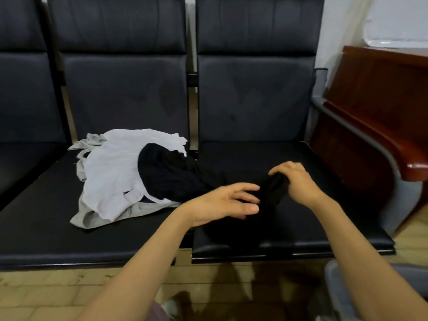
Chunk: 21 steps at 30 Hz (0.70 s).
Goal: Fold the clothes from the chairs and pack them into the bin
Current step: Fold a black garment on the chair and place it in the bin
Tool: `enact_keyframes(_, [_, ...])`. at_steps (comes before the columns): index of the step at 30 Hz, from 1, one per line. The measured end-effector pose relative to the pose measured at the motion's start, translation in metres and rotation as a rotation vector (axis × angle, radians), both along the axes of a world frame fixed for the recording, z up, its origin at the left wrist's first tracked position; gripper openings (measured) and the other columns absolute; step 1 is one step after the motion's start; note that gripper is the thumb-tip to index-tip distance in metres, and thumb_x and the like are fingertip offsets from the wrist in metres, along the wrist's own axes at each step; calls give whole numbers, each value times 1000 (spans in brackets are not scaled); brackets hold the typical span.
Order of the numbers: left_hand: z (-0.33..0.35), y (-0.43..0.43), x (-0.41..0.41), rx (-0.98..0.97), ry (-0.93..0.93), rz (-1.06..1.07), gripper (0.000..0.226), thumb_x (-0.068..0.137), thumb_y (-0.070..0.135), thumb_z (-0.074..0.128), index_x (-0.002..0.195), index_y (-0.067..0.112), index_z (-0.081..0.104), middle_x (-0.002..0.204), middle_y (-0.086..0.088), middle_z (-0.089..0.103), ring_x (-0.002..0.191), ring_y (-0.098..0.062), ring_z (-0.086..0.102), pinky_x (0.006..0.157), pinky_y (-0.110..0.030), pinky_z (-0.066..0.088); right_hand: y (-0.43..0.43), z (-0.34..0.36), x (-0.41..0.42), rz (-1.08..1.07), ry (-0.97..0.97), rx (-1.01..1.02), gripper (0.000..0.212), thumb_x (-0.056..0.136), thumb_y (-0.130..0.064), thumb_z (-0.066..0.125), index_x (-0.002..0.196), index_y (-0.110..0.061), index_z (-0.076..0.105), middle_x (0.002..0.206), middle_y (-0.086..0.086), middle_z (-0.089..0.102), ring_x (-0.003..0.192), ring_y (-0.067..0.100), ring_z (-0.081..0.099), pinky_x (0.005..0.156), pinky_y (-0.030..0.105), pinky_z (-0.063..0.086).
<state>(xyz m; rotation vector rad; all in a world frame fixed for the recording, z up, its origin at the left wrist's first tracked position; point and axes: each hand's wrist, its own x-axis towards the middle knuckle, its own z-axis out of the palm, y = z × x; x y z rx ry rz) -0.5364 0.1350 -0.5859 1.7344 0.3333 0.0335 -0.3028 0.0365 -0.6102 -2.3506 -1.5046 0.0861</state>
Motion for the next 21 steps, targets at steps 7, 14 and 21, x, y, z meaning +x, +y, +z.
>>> enact_keyframes(7, [-58, 34, 12, 839, 381, 139, 50, 95, 38, 55, 141, 17, 45, 144, -3, 42, 136, -21, 37, 111, -30, 31, -33, -36, -3, -148, 306, -56, 40, 96, -1, 42, 130, -19, 56, 142, 4, 43, 130, 23, 43, 95, 18, 40])
enact_keyframes(14, [-54, 16, 28, 563, 380, 15, 43, 91, 39, 61, 130, 22, 56, 126, 0, 58, 101, -10, 59, 87, -21, 47, -13, -51, -23, -248, 231, -282, 63, 93, -39, 57, 147, -21, 30, 156, 6, 14, 142, 30, 15, 112, 47, 30])
enact_keyframes(21, [-61, 33, 18, 750, 266, 227, 41, 89, 24, 67, 128, 19, 57, 130, -4, 55, 114, -17, 55, 97, -26, 45, -20, -64, 0, -462, 125, -289, 48, 103, -32, 35, 149, -29, 25, 161, 5, 1, 146, 32, -12, 113, 61, 0])
